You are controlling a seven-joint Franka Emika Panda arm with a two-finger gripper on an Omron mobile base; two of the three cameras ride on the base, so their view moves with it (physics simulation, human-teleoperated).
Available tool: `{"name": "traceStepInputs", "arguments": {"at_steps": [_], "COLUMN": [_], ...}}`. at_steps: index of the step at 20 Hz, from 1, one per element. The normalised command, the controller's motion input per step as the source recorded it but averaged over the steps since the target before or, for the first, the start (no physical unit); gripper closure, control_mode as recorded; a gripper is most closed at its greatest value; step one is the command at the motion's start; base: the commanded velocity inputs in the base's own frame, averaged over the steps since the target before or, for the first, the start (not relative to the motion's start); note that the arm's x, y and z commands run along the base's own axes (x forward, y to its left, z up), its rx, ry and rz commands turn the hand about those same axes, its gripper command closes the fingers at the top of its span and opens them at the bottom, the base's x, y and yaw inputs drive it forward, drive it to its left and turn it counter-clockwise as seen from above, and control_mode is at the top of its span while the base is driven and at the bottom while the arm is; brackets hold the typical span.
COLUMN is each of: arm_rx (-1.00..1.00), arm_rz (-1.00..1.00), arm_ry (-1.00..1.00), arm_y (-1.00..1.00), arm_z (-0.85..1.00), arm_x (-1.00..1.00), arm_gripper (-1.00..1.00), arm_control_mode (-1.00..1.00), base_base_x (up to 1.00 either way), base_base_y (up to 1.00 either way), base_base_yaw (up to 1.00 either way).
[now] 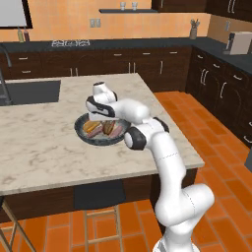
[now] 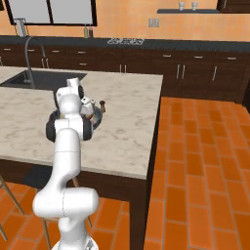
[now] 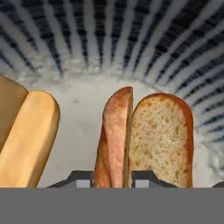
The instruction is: Place one bun and one sausage from the bowl on each plate.
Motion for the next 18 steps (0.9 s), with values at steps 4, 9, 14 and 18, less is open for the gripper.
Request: {"name": "traceStepInputs", "arguments": {"at_steps": [4,9,14,18], "arm_rx": [0.0,0.0,0.06,0.17], "arm_rz": [0.0,0.01,0.14,0.15], "arm_ry": [-0.03,-0.08,-0.07,-0.09], "arm_y": [-0.22,-0.24,-0.71,-0.71], "arm_z": [0.22,0.98,0.39,0.0], "arm_x": [-0.11,-0.86,-1.0,-1.0], "arm_gripper": [1.0,1.0,1.0,1.0], "arm_control_mode": [-1.0,-1.0,-1.0,-1.0], "base_base_x": [0.0,0.0,0.0,0.0], "base_base_y": [0.0,0.0,0.0,0.0], "base_base_yaw": [0.0,0.0,0.0,0.0]}}
